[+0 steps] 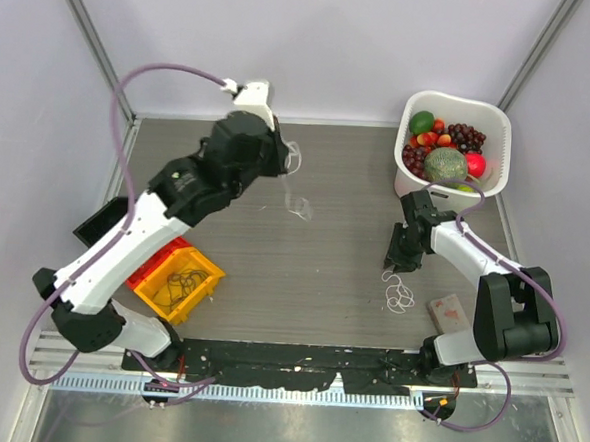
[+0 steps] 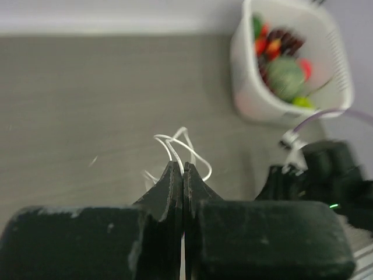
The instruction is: Untangle the cables
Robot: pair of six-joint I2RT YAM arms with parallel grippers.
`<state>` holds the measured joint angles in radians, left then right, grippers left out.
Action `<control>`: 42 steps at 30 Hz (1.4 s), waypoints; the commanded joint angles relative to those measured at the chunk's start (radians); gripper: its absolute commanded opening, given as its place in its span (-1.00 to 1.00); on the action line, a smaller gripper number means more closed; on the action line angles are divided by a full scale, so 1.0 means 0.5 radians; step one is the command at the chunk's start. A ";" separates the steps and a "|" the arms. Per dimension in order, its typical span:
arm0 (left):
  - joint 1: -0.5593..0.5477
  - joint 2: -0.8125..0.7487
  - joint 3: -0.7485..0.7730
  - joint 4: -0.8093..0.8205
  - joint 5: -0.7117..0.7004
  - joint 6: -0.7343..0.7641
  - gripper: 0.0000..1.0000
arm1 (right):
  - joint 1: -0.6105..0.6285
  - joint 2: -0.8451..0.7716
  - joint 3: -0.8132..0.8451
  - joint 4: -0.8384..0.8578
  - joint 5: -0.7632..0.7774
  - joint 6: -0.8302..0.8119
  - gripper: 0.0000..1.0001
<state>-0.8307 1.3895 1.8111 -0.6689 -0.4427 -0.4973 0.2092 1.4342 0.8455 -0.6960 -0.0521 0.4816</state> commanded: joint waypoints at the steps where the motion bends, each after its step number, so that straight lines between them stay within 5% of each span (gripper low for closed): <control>1: 0.048 -0.027 -0.283 -0.196 0.057 -0.275 -1.00 | 0.005 -0.076 0.033 0.015 -0.028 -0.064 -0.35; 10: 0.048 0.199 -0.738 -0.371 0.572 -0.358 -1.00 | 0.005 -0.101 0.021 0.085 -0.101 -0.104 -0.35; 21: 0.051 0.908 -0.272 -0.688 0.753 -0.178 -1.00 | 0.011 -0.135 0.015 0.061 -0.138 -0.147 -0.35; 23: 0.054 0.988 -0.220 -0.623 0.799 -0.144 -0.88 | 0.014 -0.132 0.024 0.067 -0.132 -0.150 -0.35; 32: 0.057 1.246 -0.103 -0.626 0.839 -0.101 0.42 | 0.011 -0.190 0.002 0.070 -0.111 -0.156 -0.35; 37: 0.057 1.267 -0.149 -0.564 0.876 -0.049 0.68 | 0.011 -0.166 0.015 0.079 -0.114 -0.153 -0.35; 42: 0.054 1.338 -0.198 -0.549 0.867 -0.021 0.71 | 0.011 -0.132 0.015 0.079 -0.135 -0.147 -0.35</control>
<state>-0.8093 2.0338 1.7329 -0.9752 -0.0231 -0.5362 0.2119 1.3697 0.8425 -0.6765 -0.1112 0.4168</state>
